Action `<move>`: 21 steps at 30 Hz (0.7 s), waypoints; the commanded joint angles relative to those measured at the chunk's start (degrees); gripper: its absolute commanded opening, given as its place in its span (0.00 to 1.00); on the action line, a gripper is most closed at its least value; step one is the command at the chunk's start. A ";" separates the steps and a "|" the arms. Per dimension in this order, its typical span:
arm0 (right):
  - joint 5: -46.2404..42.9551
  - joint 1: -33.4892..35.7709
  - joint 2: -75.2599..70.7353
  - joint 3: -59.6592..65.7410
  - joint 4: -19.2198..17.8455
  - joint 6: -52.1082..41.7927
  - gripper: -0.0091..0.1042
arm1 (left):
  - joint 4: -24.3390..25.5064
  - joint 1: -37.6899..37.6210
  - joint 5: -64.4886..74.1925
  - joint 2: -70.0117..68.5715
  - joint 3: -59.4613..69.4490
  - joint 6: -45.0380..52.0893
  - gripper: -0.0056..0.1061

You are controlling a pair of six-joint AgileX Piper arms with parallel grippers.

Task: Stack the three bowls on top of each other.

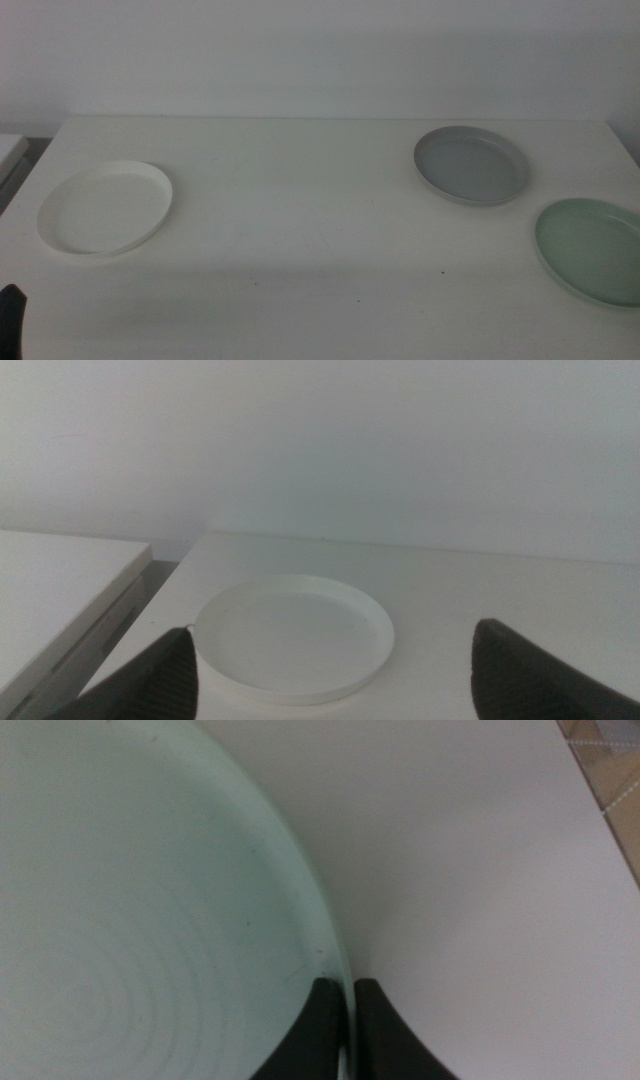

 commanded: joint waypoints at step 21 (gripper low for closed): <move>11.21 39.97 -4.48 -16.61 5.11 -1.38 0.06 | -0.03 -0.08 -0.82 -0.23 0.04 -0.08 0.89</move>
